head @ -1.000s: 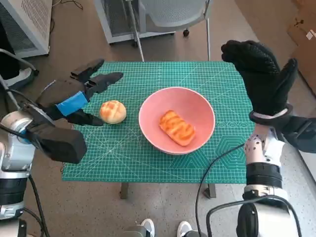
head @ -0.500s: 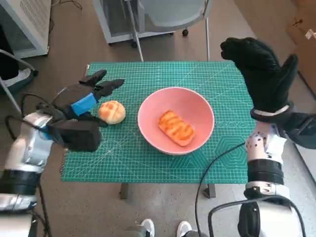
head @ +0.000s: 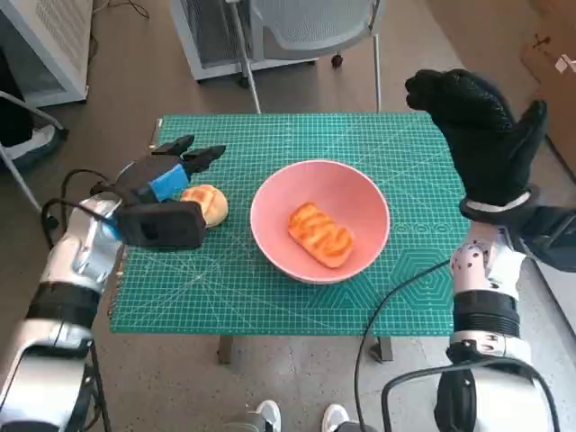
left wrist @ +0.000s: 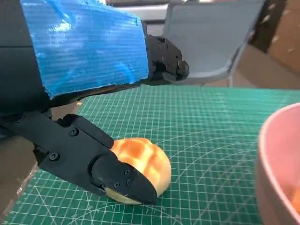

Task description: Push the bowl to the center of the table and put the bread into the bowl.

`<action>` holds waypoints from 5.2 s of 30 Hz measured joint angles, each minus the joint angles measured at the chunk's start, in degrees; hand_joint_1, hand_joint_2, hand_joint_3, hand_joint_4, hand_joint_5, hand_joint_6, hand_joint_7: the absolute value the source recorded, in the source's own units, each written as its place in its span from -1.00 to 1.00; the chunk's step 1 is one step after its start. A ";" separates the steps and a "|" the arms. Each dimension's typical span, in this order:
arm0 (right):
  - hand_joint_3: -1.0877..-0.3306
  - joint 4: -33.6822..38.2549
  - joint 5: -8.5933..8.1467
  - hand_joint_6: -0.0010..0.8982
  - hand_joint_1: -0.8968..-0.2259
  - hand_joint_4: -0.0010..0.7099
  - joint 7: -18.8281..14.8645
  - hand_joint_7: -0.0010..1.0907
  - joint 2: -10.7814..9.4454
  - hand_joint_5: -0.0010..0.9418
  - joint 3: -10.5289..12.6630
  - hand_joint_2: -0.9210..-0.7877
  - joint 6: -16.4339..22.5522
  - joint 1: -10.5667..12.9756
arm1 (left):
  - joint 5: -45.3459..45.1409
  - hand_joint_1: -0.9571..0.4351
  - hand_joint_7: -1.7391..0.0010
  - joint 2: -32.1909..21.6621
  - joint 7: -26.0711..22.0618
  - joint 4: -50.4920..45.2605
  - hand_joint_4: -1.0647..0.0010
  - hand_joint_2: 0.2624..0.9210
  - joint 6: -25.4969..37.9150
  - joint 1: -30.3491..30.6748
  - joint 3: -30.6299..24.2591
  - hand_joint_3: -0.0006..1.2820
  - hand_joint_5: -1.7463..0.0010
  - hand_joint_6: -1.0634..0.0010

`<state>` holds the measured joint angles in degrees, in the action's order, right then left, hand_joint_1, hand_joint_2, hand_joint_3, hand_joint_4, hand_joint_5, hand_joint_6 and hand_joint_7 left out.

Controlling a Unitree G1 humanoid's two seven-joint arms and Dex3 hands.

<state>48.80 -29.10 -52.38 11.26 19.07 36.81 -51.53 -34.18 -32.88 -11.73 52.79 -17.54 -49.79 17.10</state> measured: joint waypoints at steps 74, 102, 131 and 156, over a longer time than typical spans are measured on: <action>0.01 -5.15 -0.03 -0.03 -0.22 -0.08 1.25 -0.99 1.41 -0.99 -0.30 -1.00 -0.81 2.35 | -0.89 0.38 -0.34 -2.02 0.46 -23.25 -0.37 1.00 8.59 -0.40 0.66 -0.93 -0.27 -0.21; 0.00 -5.71 -0.48 -0.02 -0.22 -0.06 0.25 -0.99 0.65 -0.99 -0.12 -1.00 -1.74 2.88 | 0.45 0.38 -0.31 9.02 -6.39 -41.06 -0.43 0.99 2.48 1.03 5.15 -0.97 -0.22 -0.28; -0.02 -9.91 0.21 -0.05 -0.22 -0.08 4.34 -1.00 1.65 -1.00 -0.62 -1.00 -2.42 4.68 | 1.99 -0.25 0.97 12.90 -9.88 -25.51 0.90 0.66 4.27 -1.24 6.34 -0.99 0.99 0.51; 0.02 -9.70 0.12 -0.01 -0.26 -0.06 4.92 -0.99 1.97 -0.99 -1.13 -1.00 -2.57 4.21 | 17.09 -0.72 1.00 11.21 -11.03 -21.49 1.00 1.00 -0.34 0.11 -4.50 -0.67 1.00 0.78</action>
<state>39.10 -28.99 -47.45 13.23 17.94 34.24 -47.32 -17.08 -21.66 -22.76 31.31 -17.88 -49.67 12.60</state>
